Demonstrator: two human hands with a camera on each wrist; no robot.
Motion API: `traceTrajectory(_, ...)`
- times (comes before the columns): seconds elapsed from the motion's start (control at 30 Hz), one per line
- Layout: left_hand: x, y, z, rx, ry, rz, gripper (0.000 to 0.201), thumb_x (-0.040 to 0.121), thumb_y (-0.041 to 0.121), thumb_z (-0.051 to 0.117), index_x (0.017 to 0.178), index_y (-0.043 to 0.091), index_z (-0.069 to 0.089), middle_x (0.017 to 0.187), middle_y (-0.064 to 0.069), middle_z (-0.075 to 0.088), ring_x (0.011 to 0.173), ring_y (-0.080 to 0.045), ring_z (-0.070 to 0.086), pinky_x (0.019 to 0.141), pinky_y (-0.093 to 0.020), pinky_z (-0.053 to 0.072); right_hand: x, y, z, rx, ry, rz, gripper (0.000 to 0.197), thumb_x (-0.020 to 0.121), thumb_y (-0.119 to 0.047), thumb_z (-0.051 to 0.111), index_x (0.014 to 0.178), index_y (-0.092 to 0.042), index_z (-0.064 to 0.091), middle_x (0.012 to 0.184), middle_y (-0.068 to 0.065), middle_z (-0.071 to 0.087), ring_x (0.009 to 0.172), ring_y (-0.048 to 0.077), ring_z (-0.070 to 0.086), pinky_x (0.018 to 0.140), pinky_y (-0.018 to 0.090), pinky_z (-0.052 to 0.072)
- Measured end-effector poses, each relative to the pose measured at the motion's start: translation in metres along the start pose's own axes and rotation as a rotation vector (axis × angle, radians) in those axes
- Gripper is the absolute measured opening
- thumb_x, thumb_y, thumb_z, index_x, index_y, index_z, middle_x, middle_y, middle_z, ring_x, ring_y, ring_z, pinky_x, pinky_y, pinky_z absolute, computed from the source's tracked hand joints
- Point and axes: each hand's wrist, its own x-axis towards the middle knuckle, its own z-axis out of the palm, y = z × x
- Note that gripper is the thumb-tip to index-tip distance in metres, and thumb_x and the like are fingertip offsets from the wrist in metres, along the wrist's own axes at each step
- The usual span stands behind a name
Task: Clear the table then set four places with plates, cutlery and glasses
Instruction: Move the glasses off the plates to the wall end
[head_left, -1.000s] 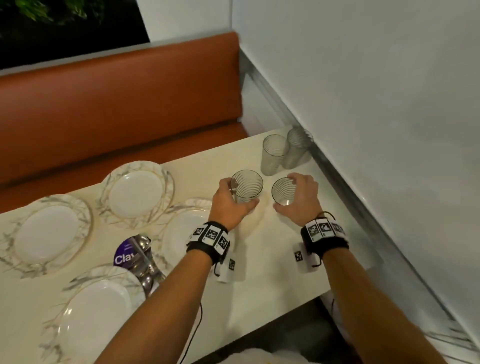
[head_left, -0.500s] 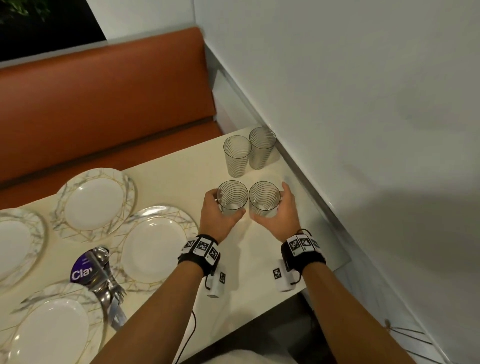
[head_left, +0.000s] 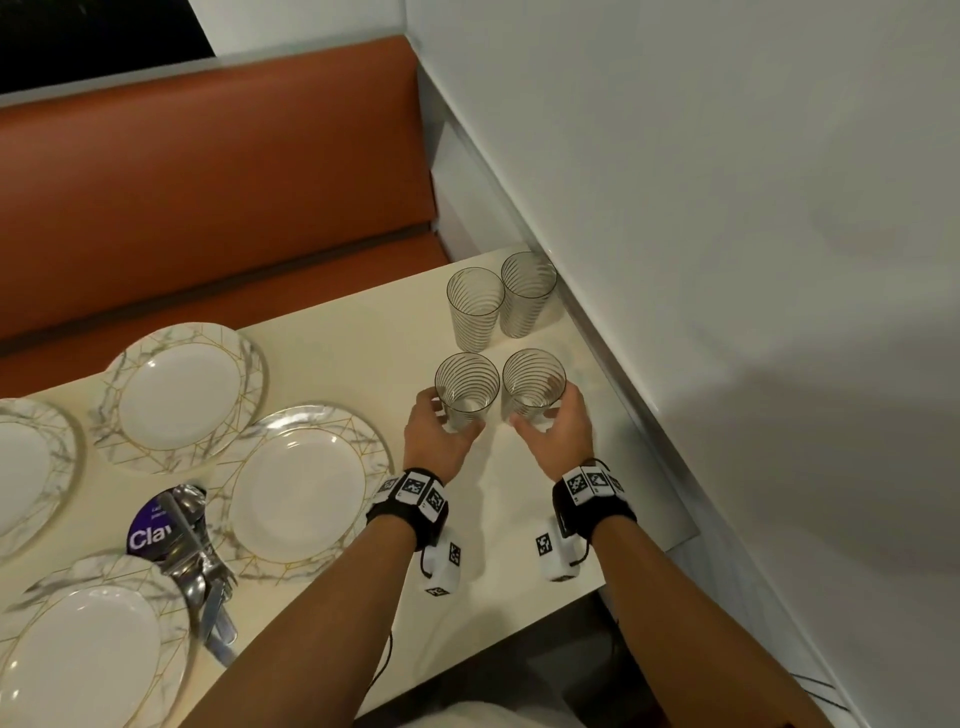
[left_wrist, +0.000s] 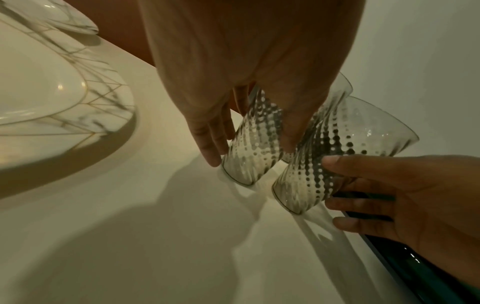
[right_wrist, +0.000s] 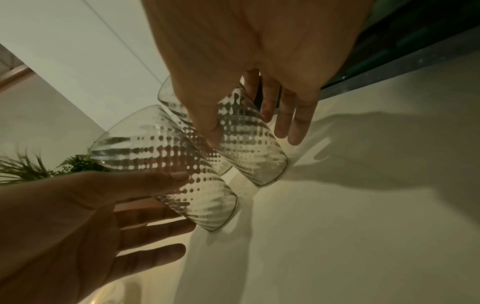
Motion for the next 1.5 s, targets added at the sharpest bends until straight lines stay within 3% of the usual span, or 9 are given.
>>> traceTrajectory(0.43, 0.041, 0.04, 0.038, 0.061, 0.013, -0.036, 0.075, 0.075, 0.032, 0.09, 0.132, 0.008, 0.049, 0.126, -0.015, 0.064, 0.112, -0.033, 0.065, 0.095, -0.045, 0.055, 0.073, 0.003, -0.008, -0.014, -0.001, 0.058, 0.072, 0.063, -0.042, 0.089, 0.119, -0.024, 0.049, 0.114, 0.0, 0.062, 0.1, 0.02, 0.065, 0.079, 0.03, 0.057)
traceTrajectory(0.63, 0.049, 0.046, 0.043, 0.066, 0.009, -0.041, 0.077, 0.072, 0.035, 0.091, 0.131, 0.01, 0.048, 0.124, -0.015, 0.065, 0.111, -0.034, 0.066, 0.095, -0.049, 0.056, 0.084, -0.003, -0.014, 0.03, -0.01, 0.035, 0.069, 0.067, -0.029, 0.09, 0.122, -0.018, 0.051, 0.115, 0.001, 0.063, 0.098, 0.017, 0.067, 0.057, -0.001, 0.041)
traceTrajectory(0.8, 0.052, 0.045, 0.043, 0.08, -0.011, -0.043, 0.082, 0.07, 0.036, 0.092, 0.133, 0.011, 0.046, 0.127, -0.015, 0.064, 0.11, -0.033, 0.067, 0.096, -0.049, 0.056, 0.087, -0.006, -0.016, 0.042, -0.023, 0.045, 0.07, 0.068, -0.027, 0.091, 0.125, -0.018, 0.051, 0.117, 0.001, 0.064, 0.097, 0.017, 0.068, 0.055, -0.003, 0.04)
traceTrajectory(0.93, 0.048, 0.045, 0.035, 0.112, -0.057, -0.063, 0.09, 0.07, 0.034, 0.093, 0.141, 0.012, 0.042, 0.139, -0.013, 0.058, 0.12, -0.031, 0.063, 0.101, -0.048, 0.053, 0.083, 0.001, -0.012, 0.036, -0.029, 0.071, 0.082, 0.064, -0.036, 0.091, 0.132, -0.022, 0.048, 0.123, 0.0, 0.061, 0.104, 0.017, 0.066, 0.078, 0.023, 0.057)
traceTrajectory(1.03, 0.038, 0.037, 0.024, 0.191, -0.103, -0.048, 0.084, 0.076, 0.036, 0.088, 0.144, 0.014, 0.042, 0.14, -0.009, 0.058, 0.121, -0.029, 0.063, 0.1, -0.048, 0.053, 0.072, 0.007, -0.006, -0.006, -0.015, 0.2, 0.08, 0.071, -0.017, 0.085, 0.14, -0.015, 0.044, 0.129, 0.011, 0.058, 0.111, 0.028, 0.062, 0.091, 0.039, 0.054)
traceTrajectory(1.17, 0.02, 0.013, -0.013, 0.14, -0.1, -0.027, 0.046, 0.091, 0.026, 0.073, 0.131, 0.014, 0.055, 0.118, -0.002, 0.071, 0.101, -0.02, 0.07, 0.084, -0.033, 0.057, 0.032, 0.001, 0.01, -0.068, -0.025, 0.215, 0.041, 0.081, -0.003, 0.072, 0.12, -0.007, 0.061, 0.113, 0.014, 0.066, 0.092, 0.024, 0.062, 0.079, 0.023, 0.043)
traceTrajectory(1.27, 0.003, -0.009, -0.053, 0.102, -0.051, 0.006, 0.026, 0.095, 0.019, 0.066, 0.121, 0.018, 0.064, 0.1, 0.002, 0.074, 0.09, -0.01, 0.07, 0.069, -0.013, 0.051, 0.001, -0.009, 0.036, -0.097, -0.116, 0.161, 0.026, 0.083, -0.001, 0.068, 0.107, -0.01, 0.068, 0.101, 0.01, 0.07, 0.083, 0.018, 0.06, 0.08, 0.026, 0.047)
traceTrajectory(1.37, -0.015, -0.04, -0.103, 0.082, 0.012, -0.003, 0.016, 0.097, 0.017, 0.064, 0.111, 0.023, 0.069, 0.094, 0.01, 0.074, 0.087, 0.001, 0.068, 0.078, -0.013, 0.052, -0.028, -0.028, 0.069, -0.113, -0.241, 0.092, 0.023, 0.085, -0.001, 0.064, 0.105, -0.009, 0.071, 0.094, 0.007, 0.07, 0.079, 0.017, 0.06, 0.077, 0.025, 0.048)
traceTrajectory(1.5, -0.038, -0.087, -0.174, 0.052, 0.133, -0.061, 0.015, 0.097, 0.019, 0.064, 0.11, 0.025, 0.068, 0.095, 0.007, 0.076, 0.088, -0.01, 0.073, 0.085, -0.027, 0.056, -0.059, -0.056, 0.117, -0.122, -0.344, 0.035, 0.024, 0.087, -0.002, 0.065, 0.11, -0.008, 0.068, 0.093, 0.004, 0.068, 0.078, 0.018, 0.061, 0.08, 0.03, 0.053)
